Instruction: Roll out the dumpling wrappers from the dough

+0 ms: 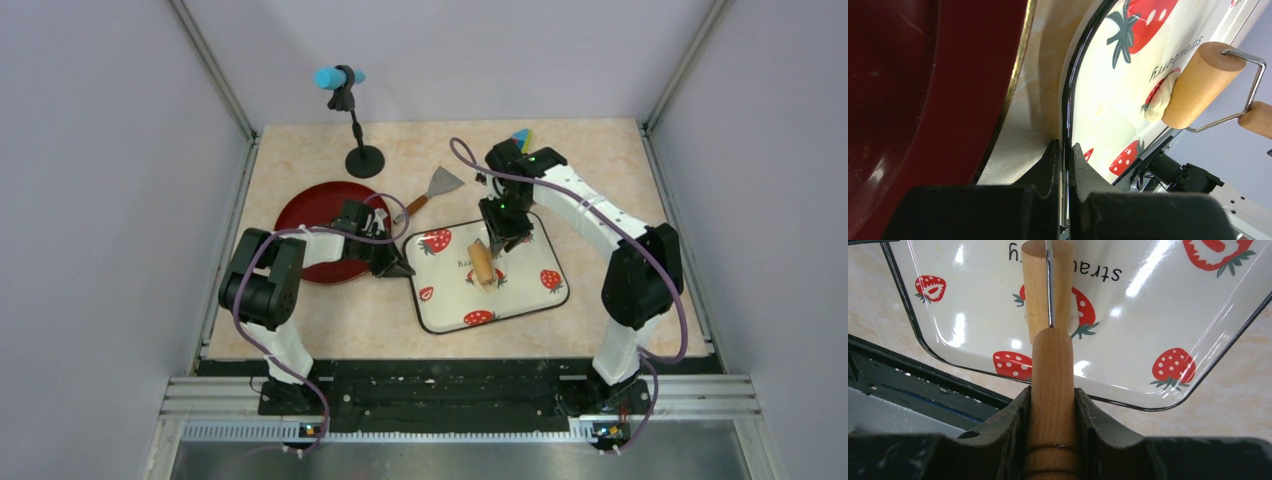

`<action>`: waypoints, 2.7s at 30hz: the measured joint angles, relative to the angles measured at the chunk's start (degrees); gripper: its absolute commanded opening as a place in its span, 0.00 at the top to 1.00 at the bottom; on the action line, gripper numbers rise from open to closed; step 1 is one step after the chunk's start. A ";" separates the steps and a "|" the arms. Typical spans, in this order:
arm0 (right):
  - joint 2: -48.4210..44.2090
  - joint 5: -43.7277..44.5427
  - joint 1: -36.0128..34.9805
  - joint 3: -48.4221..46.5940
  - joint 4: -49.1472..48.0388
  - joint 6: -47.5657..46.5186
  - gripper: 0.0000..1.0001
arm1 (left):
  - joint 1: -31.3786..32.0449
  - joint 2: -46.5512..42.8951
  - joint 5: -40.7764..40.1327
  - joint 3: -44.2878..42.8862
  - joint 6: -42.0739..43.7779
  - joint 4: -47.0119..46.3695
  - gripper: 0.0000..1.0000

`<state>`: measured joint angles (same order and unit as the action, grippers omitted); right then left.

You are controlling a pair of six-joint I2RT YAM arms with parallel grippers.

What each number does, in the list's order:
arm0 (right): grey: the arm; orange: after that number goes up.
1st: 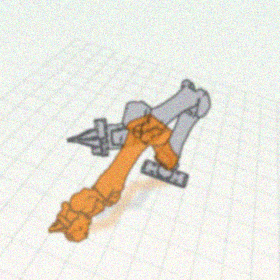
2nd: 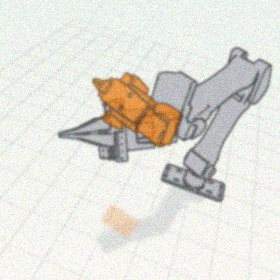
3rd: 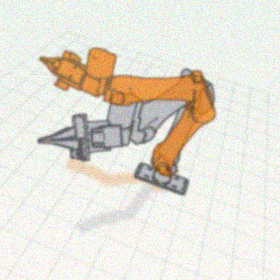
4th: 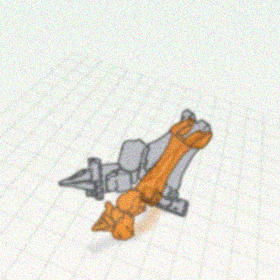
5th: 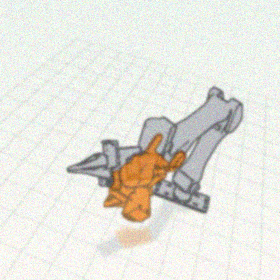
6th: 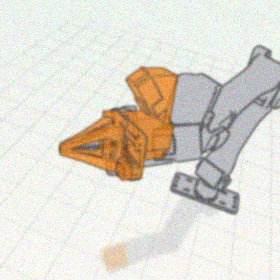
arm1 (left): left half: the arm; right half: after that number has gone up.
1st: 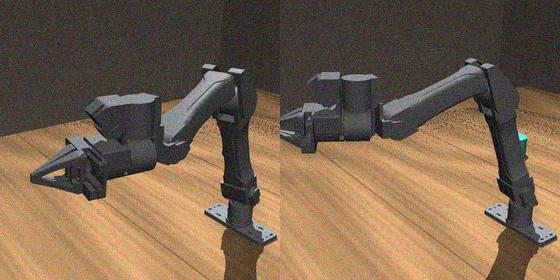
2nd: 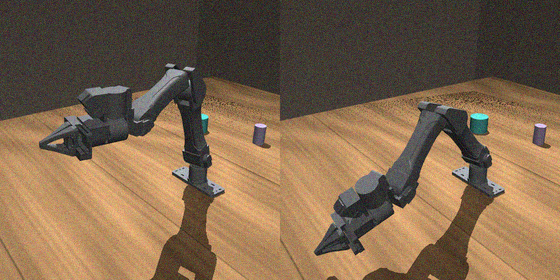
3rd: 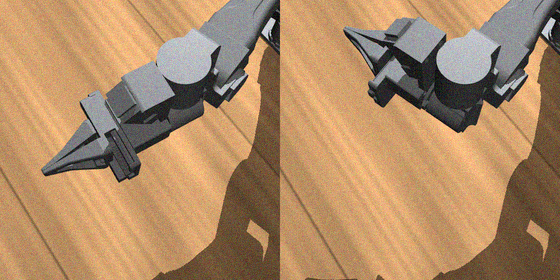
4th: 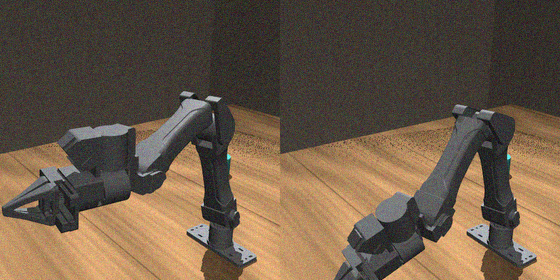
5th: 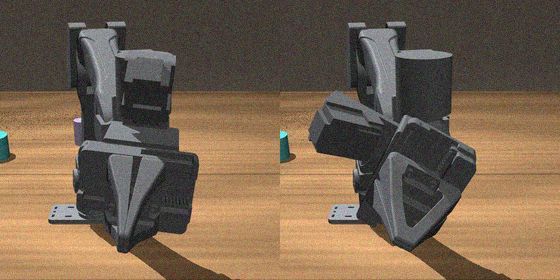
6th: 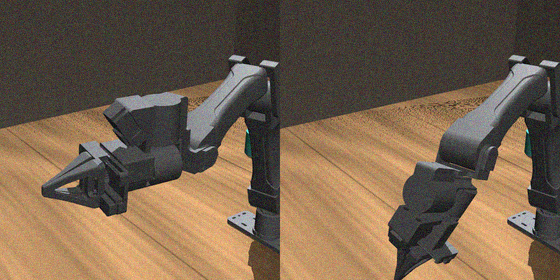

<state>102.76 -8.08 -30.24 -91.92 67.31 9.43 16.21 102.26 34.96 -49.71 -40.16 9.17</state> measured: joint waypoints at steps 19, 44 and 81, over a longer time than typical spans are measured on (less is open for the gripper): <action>-0.76 1.90 -0.02 -3.13 6.19 -0.50 1.00 | -0.07 -0.02 0.13 0.13 -0.17 -0.20 1.00; -2.86 0.22 -1.92 4.63 0.98 -0.50 1.00 | -0.11 -0.44 0.20 1.14 -0.66 -1.70 1.00; -4.48 -2.95 -1.09 9.68 -3.39 -1.99 1.00 | -0.22 -0.55 0.37 1.57 -0.85 -2.34 1.00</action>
<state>98.28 -11.03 -31.33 -82.24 63.92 7.44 15.99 101.71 35.33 -48.14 -41.01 6.83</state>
